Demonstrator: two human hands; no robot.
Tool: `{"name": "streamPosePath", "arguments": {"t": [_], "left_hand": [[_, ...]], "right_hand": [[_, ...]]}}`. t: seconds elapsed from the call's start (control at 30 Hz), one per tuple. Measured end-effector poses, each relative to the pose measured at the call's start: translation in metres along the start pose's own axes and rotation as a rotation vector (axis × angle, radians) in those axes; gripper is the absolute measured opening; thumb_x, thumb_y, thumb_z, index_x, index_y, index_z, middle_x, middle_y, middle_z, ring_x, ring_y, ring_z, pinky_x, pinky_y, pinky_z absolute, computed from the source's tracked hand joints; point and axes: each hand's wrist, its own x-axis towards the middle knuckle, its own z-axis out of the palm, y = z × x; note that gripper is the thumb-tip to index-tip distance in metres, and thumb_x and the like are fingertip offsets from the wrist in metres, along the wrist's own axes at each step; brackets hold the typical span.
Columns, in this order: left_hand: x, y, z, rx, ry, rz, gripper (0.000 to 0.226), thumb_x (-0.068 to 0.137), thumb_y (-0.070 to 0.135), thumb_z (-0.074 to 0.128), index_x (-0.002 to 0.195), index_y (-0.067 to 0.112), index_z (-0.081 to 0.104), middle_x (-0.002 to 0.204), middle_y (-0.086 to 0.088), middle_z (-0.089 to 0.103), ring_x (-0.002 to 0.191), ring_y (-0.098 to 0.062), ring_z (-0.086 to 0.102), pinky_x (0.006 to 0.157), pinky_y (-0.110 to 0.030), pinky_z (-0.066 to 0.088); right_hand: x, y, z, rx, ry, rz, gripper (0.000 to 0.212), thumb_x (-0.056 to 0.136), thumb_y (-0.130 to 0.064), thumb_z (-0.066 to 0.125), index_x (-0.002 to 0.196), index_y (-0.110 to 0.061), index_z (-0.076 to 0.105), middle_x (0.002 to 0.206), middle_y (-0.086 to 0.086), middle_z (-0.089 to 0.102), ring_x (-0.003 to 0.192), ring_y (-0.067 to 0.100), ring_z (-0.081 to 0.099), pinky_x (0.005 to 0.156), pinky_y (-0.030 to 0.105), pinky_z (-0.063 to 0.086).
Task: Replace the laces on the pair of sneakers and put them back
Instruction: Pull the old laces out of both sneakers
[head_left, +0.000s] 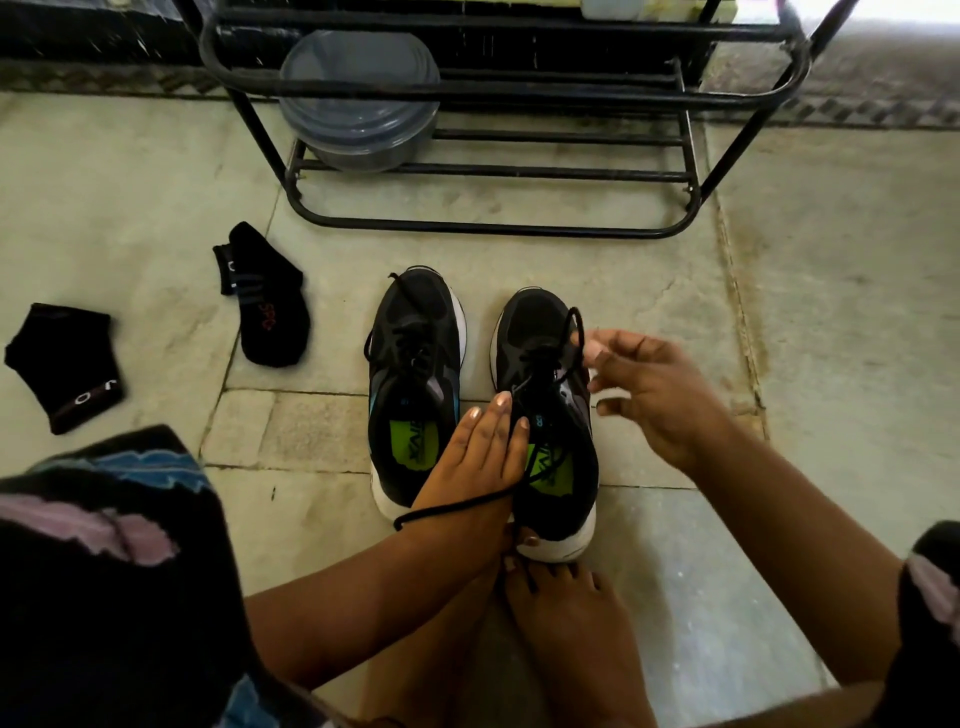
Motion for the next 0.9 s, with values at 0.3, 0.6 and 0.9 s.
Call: {"name": "streamPosePath", "arguments": {"t": [0.3, 0.6, 0.9], "left_hand": [[-0.002, -0.002, 0.005, 0.072, 0.095, 0.001, 0.053, 0.099, 0.028, 0.005, 0.130, -0.002, 0.038, 0.131, -0.023, 0.054, 0.125, -0.031, 0.051, 0.112, -0.046, 0.015], [0.001, -0.003, 0.001, 0.086, 0.055, 0.007, 0.072, 0.082, 0.050, 0.027, 0.129, -0.003, 0.039, 0.128, -0.024, 0.057, 0.123, -0.032, 0.053, 0.107, -0.042, 0.028], [0.000, -0.003, 0.011, 0.092, 0.196, 0.009, 0.044, 0.097, 0.020, 0.019, 0.128, 0.000, 0.042, 0.126, -0.022, 0.059, 0.121, -0.030, 0.055, 0.106, -0.042, 0.029]], "right_hand": [[0.004, 0.019, 0.013, -0.083, 0.096, -0.006, 0.017, 0.093, -0.008, 0.056, 0.086, -0.011, 0.071, 0.075, 0.007, 0.063, 0.064, 0.016, 0.051, 0.054, 0.023, 0.041], [-0.005, -0.012, 0.003, 0.215, -0.011, -0.102, 0.015, 0.092, -0.014, 0.054, 0.098, -0.011, 0.068, 0.070, -0.001, 0.056, 0.059, 0.012, 0.048, 0.054, 0.023, 0.039], [0.006, 0.011, 0.008, -0.186, -0.018, 0.026, 0.020, 0.097, -0.012, 0.051, 0.086, -0.012, 0.068, 0.066, -0.002, 0.058, 0.057, 0.010, 0.047, 0.052, 0.020, 0.040]]}}
